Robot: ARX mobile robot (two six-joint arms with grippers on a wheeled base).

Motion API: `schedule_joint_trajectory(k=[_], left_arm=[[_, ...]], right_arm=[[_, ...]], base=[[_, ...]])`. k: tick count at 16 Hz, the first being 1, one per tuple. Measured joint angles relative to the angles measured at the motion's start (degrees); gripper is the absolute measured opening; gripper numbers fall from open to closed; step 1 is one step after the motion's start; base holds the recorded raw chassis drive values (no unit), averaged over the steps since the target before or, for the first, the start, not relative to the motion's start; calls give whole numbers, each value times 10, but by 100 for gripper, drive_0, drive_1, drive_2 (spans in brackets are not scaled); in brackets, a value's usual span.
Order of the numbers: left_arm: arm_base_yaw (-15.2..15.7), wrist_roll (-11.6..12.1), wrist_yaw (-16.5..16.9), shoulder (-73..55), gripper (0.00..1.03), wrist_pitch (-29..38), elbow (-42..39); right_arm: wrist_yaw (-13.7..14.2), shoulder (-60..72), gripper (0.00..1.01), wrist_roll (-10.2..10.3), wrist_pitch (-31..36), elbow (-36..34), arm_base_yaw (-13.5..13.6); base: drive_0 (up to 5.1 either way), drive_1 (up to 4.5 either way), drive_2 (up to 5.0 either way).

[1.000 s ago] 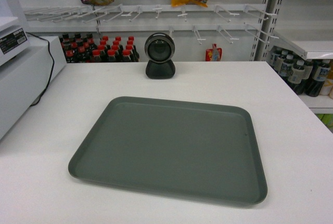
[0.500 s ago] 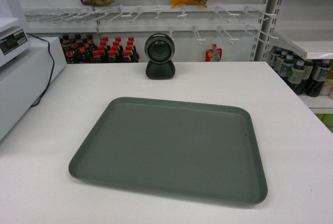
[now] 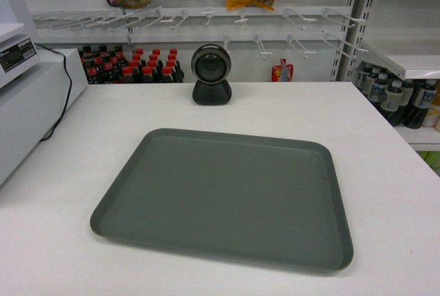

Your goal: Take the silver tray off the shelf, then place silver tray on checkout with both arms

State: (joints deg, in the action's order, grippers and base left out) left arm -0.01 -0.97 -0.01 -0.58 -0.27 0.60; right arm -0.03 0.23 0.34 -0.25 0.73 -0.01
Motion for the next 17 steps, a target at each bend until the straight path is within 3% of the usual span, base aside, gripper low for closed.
schedule_joint_trajectory(k=[1, 2, 17], left_arm=[[0, 0, 0, 0, 99, 0, 0], [0, 0, 0, 0, 97, 0, 0], [0, 0, 0, 0, 98, 0, 0]], right_arm=[[0, 0, 100, 0, 0, 0, 0], [0, 0, 97, 0, 0, 0, 0], [0, 0, 98, 0, 0, 0, 0]], base=[[0, 0, 0], [0, 0, 0], [0, 0, 0]])
